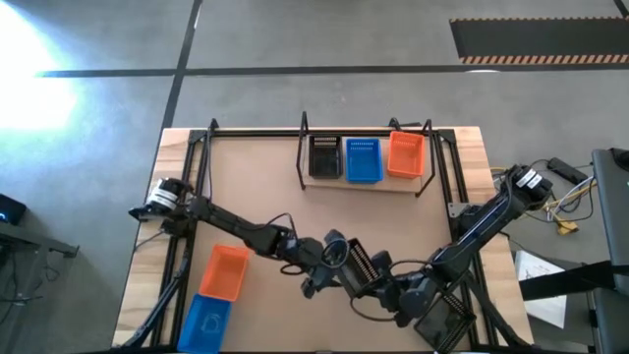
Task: Stack baskets on shelf by color
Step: Stack the top black basket on top of the black basket on the shelf
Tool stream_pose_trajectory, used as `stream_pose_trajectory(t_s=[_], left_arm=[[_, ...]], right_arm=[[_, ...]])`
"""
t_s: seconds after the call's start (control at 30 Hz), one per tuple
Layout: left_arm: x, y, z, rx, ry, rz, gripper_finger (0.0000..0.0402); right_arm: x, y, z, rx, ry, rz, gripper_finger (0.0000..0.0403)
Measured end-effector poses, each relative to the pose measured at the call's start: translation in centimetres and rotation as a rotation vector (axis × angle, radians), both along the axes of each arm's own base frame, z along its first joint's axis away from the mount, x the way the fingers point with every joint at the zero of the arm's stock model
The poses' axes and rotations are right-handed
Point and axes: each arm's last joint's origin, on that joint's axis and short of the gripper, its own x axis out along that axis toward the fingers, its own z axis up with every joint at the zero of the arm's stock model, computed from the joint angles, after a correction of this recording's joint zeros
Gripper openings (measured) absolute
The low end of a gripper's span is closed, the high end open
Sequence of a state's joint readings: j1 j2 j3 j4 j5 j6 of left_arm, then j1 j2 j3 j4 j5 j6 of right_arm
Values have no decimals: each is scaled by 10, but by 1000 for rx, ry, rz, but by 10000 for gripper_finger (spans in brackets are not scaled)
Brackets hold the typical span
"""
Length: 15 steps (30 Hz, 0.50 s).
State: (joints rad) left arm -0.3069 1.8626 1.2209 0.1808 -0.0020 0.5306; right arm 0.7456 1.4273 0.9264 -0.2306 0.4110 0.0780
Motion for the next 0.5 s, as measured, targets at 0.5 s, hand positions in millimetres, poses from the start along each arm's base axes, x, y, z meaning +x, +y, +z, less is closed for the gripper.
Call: stream_pose_trajectory(t_s=[0.5], left_arm=[[3, 16, -30, -13, 186, -9, 189]], right_arm=[[5, 1, -15, -96, 21, 10, 12]])
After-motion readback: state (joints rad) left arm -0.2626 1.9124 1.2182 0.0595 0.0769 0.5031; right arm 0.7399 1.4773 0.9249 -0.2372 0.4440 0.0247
